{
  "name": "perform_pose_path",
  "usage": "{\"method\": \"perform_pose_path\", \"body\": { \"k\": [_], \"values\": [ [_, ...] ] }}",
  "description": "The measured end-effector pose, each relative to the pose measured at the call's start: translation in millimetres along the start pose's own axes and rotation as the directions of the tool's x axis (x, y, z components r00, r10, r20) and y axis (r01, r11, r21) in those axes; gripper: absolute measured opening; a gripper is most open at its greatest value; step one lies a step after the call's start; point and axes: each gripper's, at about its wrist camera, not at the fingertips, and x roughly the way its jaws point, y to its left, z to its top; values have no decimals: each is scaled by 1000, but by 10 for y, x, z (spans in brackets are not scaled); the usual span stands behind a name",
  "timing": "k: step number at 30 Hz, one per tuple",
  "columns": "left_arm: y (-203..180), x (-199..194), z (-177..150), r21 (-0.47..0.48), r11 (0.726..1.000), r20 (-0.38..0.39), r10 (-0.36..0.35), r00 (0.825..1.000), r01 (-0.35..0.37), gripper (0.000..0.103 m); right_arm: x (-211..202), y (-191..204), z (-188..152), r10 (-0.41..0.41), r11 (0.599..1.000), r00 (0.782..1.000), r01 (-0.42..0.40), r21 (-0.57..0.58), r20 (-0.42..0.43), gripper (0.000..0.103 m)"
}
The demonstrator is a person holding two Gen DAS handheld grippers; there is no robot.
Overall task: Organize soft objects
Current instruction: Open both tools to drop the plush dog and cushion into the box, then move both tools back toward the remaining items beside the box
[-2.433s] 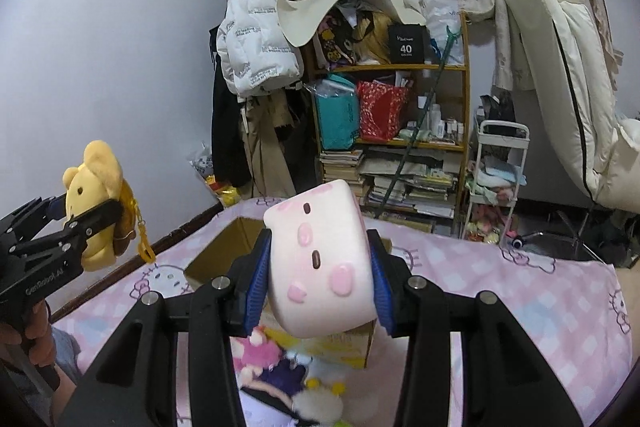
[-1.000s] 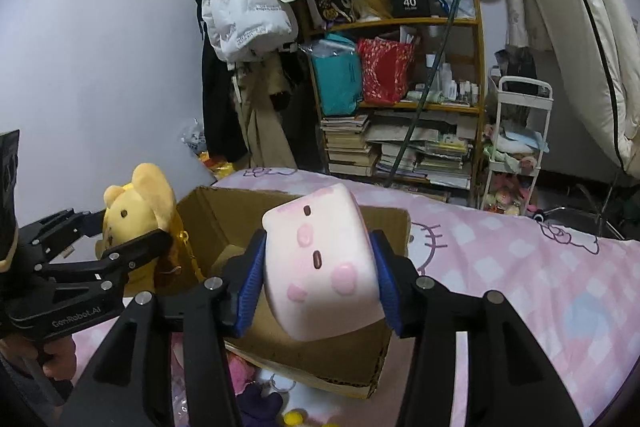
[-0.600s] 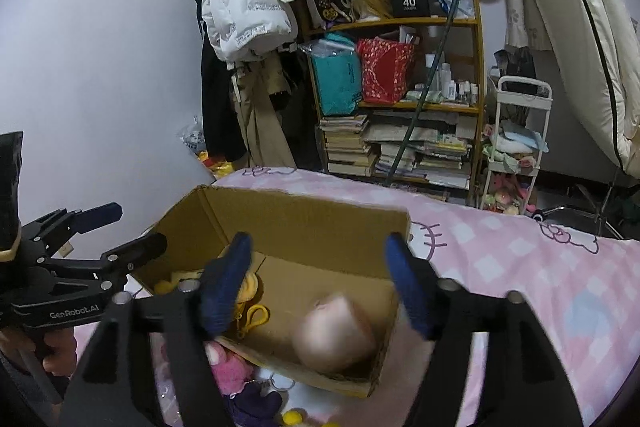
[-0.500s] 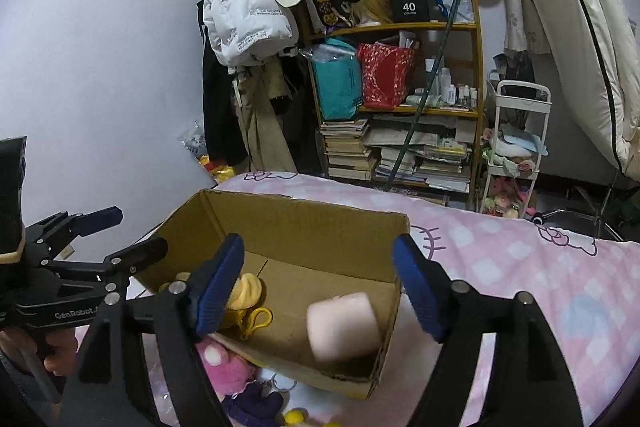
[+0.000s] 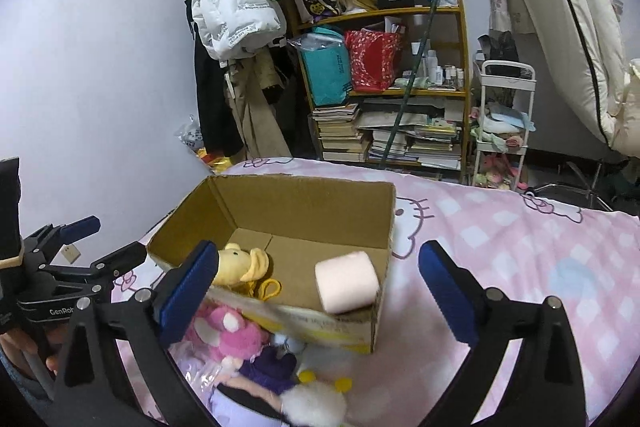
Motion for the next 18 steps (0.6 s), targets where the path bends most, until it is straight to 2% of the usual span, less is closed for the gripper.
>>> {"method": "perform_pose_path", "body": {
  "k": [6, 18],
  "values": [
    [67, -115, -128, -1, 1000, -36, -6, 999, 6, 101, -218, 30, -50, -19, 1000, 1000, 19, 3, -11, 103],
    [128, -508, -370, 7, 1000, -59, 30, 998, -29, 101, -613, 90, -284, -54, 998, 997, 55, 13, -55, 103]
  ]
}}
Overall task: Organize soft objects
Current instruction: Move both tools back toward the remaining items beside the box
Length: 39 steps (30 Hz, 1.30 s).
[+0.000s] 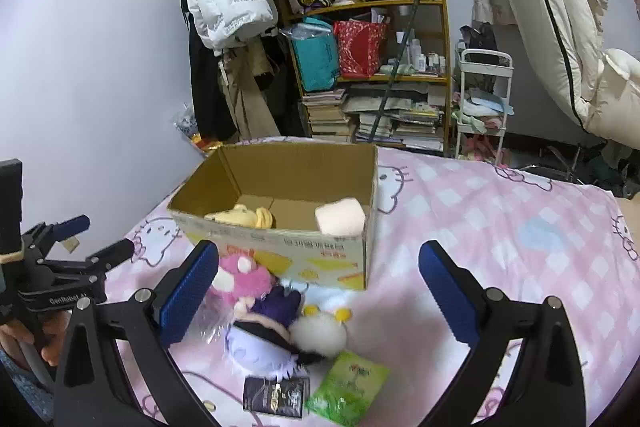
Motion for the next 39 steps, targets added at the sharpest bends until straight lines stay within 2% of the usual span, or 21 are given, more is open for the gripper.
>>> {"method": "perform_pose_path", "body": {
  "k": [13, 23, 30, 36, 39],
  "values": [
    [-12, -145, -201, 10, 1000, -48, -8, 999, 8, 101, -179, 13, -279, -39, 999, 996, 42, 32, -74, 103],
    [-43, 116, -242, 24, 999, -152, -23, 988, 27, 101, 5, -30, -401, -51, 997, 987, 59, 46, -155, 103],
    [-105, 357, -274, 10, 997, -228, -69, 971, 73, 101, 249, -104, -486, -61, 994, 965, 83, 76, -256, 103],
    [-234, 629, -324, 46, 995, -305, -65, 950, 83, 101, 458, -136, -568, -76, 991, 942, 107, 78, -326, 103],
    [-286, 718, -338, 52, 996, -313, -53, 948, 73, 101, 550, -153, -606, -78, 990, 928, 114, 79, -363, 101]
  ]
}}
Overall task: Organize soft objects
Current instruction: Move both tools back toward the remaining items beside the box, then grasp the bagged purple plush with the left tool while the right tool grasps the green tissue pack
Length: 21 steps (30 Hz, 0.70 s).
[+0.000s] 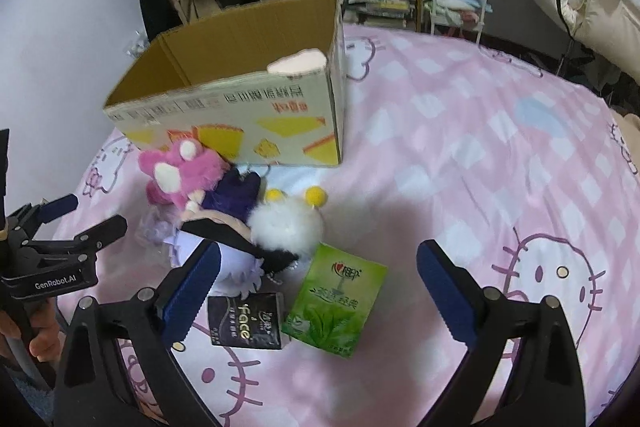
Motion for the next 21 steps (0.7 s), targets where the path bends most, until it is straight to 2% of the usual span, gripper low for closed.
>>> {"method": "perform_pose_path", "body": {
  "k": [8, 15, 18, 21],
  "values": [
    [-149, 244, 17, 39, 999, -75, -25, 997, 28, 101, 301, -77, -41, -11, 1000, 993, 14, 22, -119, 98],
    [-209, 423, 16, 50, 997, -139, -47, 989, 55, 101, 420, -128, -66, -19, 999, 984, 27, 41, -174, 98],
    [-208, 501, 18, 37, 996, -171, -79, 982, 87, 101, 478, -145, -86, -11, 999, 981, 19, 44, -193, 98],
    [-224, 585, 10, 45, 996, -193, -69, 979, 79, 101, 545, -146, -107, -14, 999, 975, 24, 42, -220, 98]
  ]
}}
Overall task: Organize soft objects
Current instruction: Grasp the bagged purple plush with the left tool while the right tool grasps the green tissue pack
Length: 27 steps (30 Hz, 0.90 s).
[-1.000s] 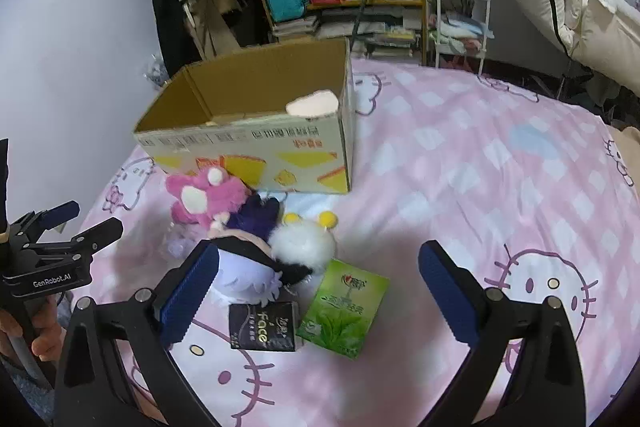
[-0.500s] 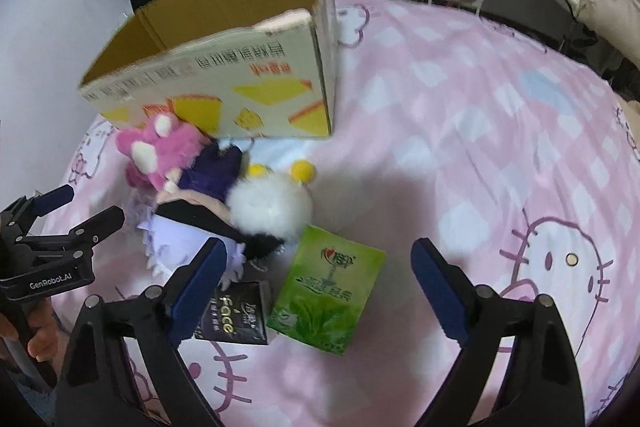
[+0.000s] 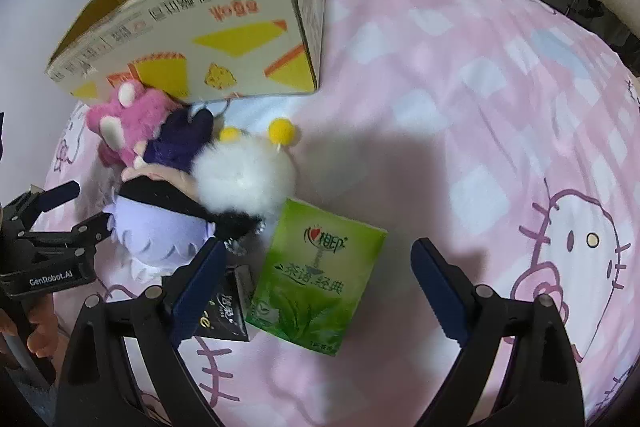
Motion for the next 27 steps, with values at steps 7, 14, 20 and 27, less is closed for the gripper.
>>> {"method": "perform_pose_path", "body": {
  "k": [7, 14, 20, 27],
  "values": [
    [3, 169, 9, 1, 1000, -43, 14, 999, -14, 101, 60, 23, -21, -17, 1000, 1000, 17, -12, -24, 98],
    [27, 246, 27, -13, 1000, -50, 2, 999, -2, 101, 130, -11, -32, -19, 1000, 999, 19, 3, -49, 97],
    [40, 251, -7, -17, 1000, -34, 1, 999, -1, 102, 179, -35, 10, -22, 1000, 998, 22, 1, -53, 95],
    [78, 209, -145, -25, 999, -16, -22, 1000, 21, 82, 199, -54, -31, -25, 1000, 998, 26, 11, -53, 74]
  ]
}}
